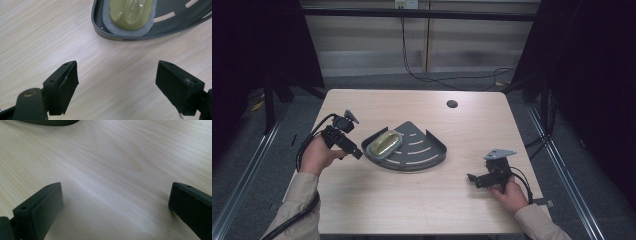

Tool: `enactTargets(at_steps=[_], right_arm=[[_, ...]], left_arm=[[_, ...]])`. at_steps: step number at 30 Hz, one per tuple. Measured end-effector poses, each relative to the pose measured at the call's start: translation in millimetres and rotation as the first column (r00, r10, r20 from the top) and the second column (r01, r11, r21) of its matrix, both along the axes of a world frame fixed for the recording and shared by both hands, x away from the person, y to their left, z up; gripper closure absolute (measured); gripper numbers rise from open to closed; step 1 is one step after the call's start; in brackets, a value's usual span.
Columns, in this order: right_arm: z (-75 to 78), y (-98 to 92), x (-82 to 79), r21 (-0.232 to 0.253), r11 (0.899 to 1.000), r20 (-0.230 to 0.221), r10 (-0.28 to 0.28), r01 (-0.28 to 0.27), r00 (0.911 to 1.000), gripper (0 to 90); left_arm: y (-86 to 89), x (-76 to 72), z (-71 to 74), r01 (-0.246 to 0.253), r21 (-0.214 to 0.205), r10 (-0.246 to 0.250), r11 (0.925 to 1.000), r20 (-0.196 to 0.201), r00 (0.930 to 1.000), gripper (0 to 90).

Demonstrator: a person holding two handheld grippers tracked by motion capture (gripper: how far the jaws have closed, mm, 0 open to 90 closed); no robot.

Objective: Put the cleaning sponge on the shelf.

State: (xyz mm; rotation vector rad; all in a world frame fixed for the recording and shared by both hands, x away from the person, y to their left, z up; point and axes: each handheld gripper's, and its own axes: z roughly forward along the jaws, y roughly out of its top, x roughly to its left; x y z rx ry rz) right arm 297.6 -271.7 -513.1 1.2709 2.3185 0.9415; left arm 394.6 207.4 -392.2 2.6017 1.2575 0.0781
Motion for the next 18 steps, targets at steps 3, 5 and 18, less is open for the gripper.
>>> enactTargets(at_steps=[3, 5, 18], right_arm=[[0.0, 0.0, 0.0, 0.0, 1.0, 0.0, 0.0, 0.0, 1.0, 0.0], [0.0, 0.0, 0.0, 0.0, 1.0, 0.0, 0.0, 0.0, 1.0, 0.0], [0.0, 0.0, 0.0, 0.0, 1.0, 0.0, 0.001, -0.001, 1.0, 0.0]], left_arm=[[2.8, -2.1, -3.5, 0.004, -0.006, -0.004, 1.0, -0.005, 1.0, 18.1], [4.6, -3.5, -5.6, 0.001, -0.011, -0.001, 0.9999, -0.006, 1.0, 18.1], [15.1, -14.3, -18.3, -0.011, -0.037, 0.011, 0.9992, -0.003, 0.9999, 18.1]])
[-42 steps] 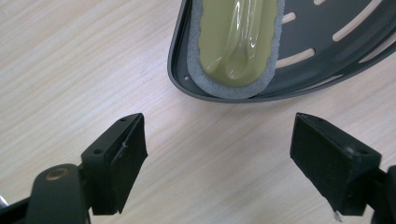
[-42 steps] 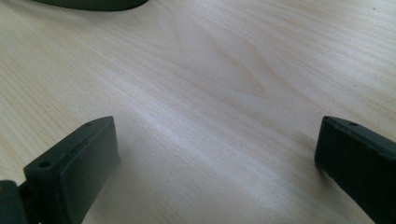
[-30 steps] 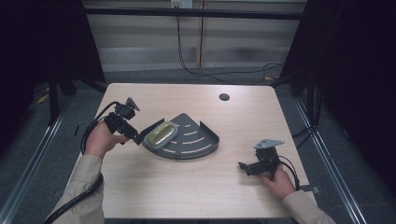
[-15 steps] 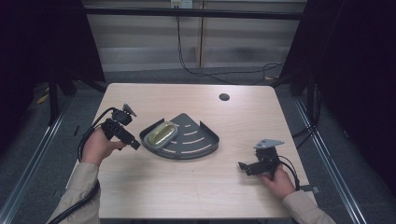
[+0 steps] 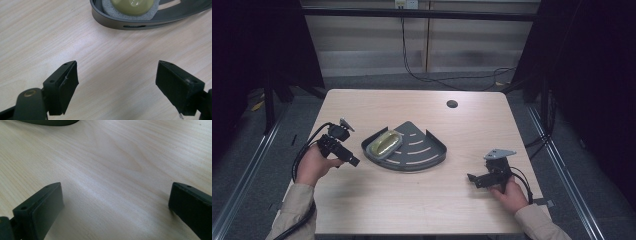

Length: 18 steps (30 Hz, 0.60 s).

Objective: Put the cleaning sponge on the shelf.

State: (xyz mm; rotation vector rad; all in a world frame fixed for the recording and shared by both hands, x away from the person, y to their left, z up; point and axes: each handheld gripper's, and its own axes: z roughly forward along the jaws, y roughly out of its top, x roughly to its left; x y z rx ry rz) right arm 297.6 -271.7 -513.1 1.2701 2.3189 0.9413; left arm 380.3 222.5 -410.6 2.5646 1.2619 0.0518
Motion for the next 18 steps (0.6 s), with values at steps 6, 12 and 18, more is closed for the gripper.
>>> enactTargets(at_steps=[6, 12, 18], right_arm=[[0.0, 0.0, 0.0, 0.0, 1.0, 0.001, 0.0, 0.0, 1.0, 0.0], [0.0, 0.0, 0.0, 0.0, 1.0, 0.0, 0.0, 0.0, 1.0, 0.0], [0.0, 0.0, 0.0, 0.0, 1.0, 0.0, 0.0, 0.0, 1.0, 0.0]], left_arm=[[5.6, -5.1, -6.0, -0.004, -0.01, 0.004, 0.9999, -0.002, 1.0, 18.1], [9.7, -8.0, -10.2, -0.005, -0.018, 0.005, 0.9998, 0.002, 1.0, 18.0], [17.4, -13.4, -17.0, -0.019, -0.04, 0.019, 0.999, 0.003, 0.9998, 18.0]])
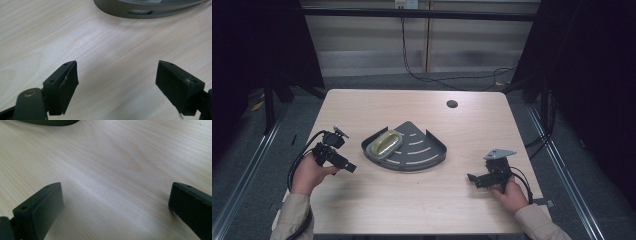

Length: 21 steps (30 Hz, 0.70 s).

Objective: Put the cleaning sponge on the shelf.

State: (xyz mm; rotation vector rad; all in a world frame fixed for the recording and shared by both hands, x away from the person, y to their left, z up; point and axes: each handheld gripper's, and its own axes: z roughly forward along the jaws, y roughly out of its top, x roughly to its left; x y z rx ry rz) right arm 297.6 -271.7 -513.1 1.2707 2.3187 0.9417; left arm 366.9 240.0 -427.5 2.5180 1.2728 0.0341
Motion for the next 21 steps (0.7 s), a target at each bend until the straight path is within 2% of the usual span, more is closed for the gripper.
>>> enactTargets(at_steps=[6, 9, 10, 15, 18, 21], right_arm=[[0.0, -0.1, 0.0, -0.001, 1.0, 0.0, 0.0, 0.0, 1.0, 0.0], [0.0, 0.0, 0.0, 0.0, 1.0, 0.0, 0.0, 0.0, 1.0, 0.0], [0.0, 0.0, 0.0, 0.0, 1.0, 0.0, 0.0, 0.0, 1.0, 0.0], [0.0, 0.0, 0.0, 0.0, 1.0, 0.0, 0.0, 0.0, 1.0, 0.0], [0.0, -0.1, 0.0, -0.001, 1.0, 0.0, 0.001, -0.001, 1.0, 0.0], [0.0, -0.1, 0.0, -0.001, 1.0, 0.0, 0.0, 0.0, 1.0, 0.0]], left_arm=[[6.0, -4.9, -4.4, -0.003, -0.002, 0.003, 1.0, -0.002, 1.0, 18.1], [12.3, -9.5, -9.1, -0.02, -0.004, 0.02, 0.9998, -0.003, 0.9998, 18.1], [14.4, -11.4, -10.6, -0.033, -0.001, 0.033, 0.9995, 0.008, 0.9994, 18.1], [19.7, -16.4, -14.8, -0.035, -0.007, 0.035, 0.9994, 0.01, 0.9993, 18.2], [21.9, -19.3, -18.5, -0.018, -0.005, 0.018, 0.9998, 0.01, 0.9998, 18.3], [24.1, -22.0, -22.3, -0.031, -0.014, 0.031, 0.9994, 0.009, 0.9995, 18.3]])
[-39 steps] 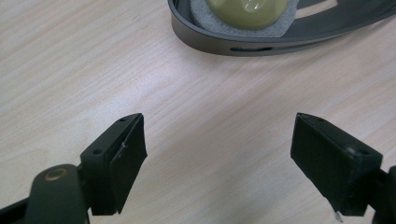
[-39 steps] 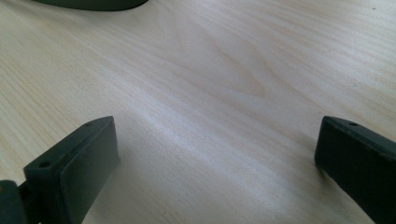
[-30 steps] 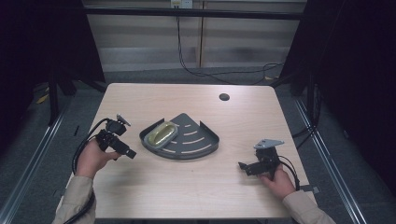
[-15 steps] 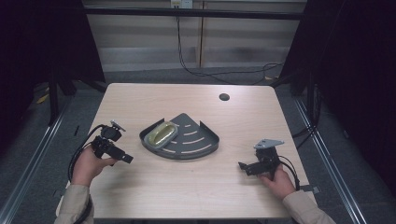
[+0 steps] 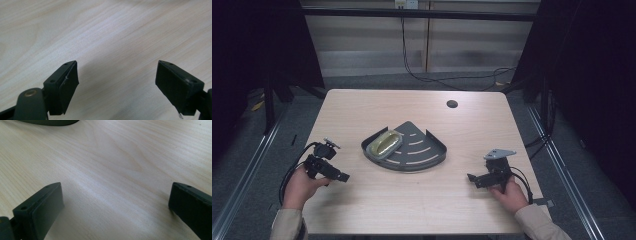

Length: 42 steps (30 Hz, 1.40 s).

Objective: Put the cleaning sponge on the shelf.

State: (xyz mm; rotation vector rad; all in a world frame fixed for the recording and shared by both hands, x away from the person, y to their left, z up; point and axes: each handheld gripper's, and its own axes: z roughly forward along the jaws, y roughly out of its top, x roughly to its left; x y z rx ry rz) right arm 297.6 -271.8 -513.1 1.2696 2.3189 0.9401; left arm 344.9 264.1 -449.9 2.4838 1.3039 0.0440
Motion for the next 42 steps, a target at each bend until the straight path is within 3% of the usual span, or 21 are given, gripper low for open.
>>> enactTargets(at_steps=[10, 18, 26, 39, 42], right_arm=[[0.0, 0.1, 0.0, 0.001, 1.0, 0.0, 0.0, 0.0, 1.0, 0.0], [0.0, 0.1, 0.0, 0.001, 1.0, 0.0, 0.0, 0.0, 1.0, 0.0], [0.0, 0.1, 0.0, 0.001, 1.0, 0.0, -0.001, 0.001, 1.0, 0.0], [0.0, 0.1, 0.0, 0.001, 1.0, -0.001, -0.001, 0.001, 1.0, 0.0], [0.0, 0.1, 0.0, 0.001, 1.0, 0.0, 0.0, 0.0, 1.0, 0.0]], left_arm=[[2.3, -5.3, -10.3, 0.019, -0.002, -0.019, 0.9998, -0.009, 0.9998, 18.1], [3.3, -10.3, -15.2, 0.017, 0.009, -0.017, 0.9998, 0.021, 0.9996, 17.5], [5.3, -14.8, -23.1, 0.036, 0.031, -0.036, 0.9989, 0.023, 0.9991, 16.8], [10.0, -22.0, -28.9, 0.023, 0.019, -0.025, 0.9995, 0.081, 0.9964, 15.0], [9.8, -23.5, -29.3, 0.035, 0.034, -0.038, 0.9988, 0.094, 0.9949, 14.6]])
